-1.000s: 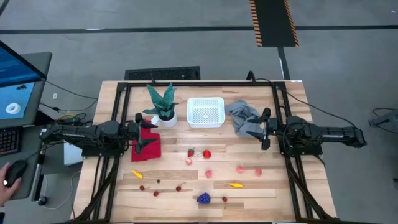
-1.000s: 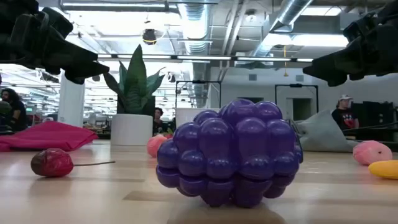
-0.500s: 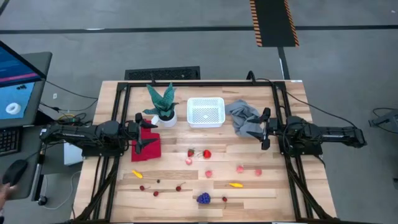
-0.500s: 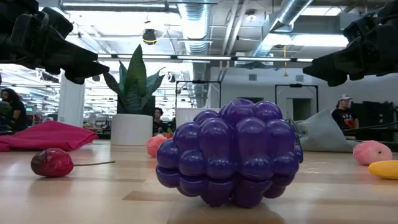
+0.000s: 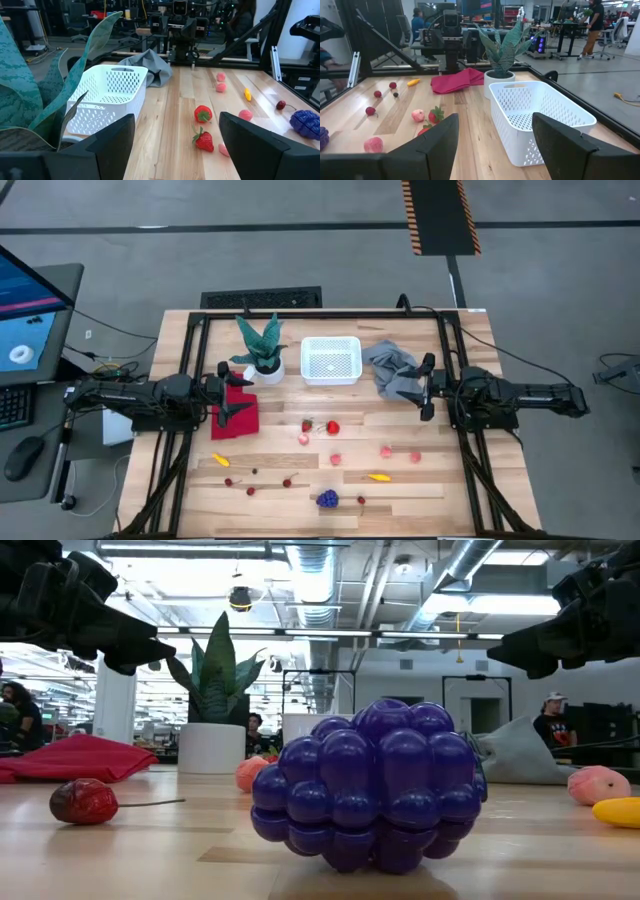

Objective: Pick and placing Produce into tupperware

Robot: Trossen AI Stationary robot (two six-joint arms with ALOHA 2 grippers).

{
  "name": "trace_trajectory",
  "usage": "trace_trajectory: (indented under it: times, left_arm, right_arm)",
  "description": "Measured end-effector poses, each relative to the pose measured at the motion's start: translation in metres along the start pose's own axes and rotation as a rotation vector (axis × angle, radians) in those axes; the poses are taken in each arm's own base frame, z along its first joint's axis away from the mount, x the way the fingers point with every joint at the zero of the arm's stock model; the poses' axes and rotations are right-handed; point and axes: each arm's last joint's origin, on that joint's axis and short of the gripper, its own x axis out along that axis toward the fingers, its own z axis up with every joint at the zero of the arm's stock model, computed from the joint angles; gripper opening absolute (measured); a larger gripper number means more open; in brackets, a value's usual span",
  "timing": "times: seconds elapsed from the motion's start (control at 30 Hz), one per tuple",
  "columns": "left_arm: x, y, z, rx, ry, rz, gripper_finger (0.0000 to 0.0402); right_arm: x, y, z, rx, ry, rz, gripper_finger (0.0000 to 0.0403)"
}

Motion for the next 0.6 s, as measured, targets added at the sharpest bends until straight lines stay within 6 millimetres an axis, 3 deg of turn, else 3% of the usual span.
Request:
trace_trajectory:
  times: [0.6]
  left_arm:
    - [0.0,0.0,0.0,0.0,0.0,0.0,0.0281]
  right_arm:
    - [0.0001,-0.0001,0.0007,-0.048,-0.011,-0.002,0.0276]
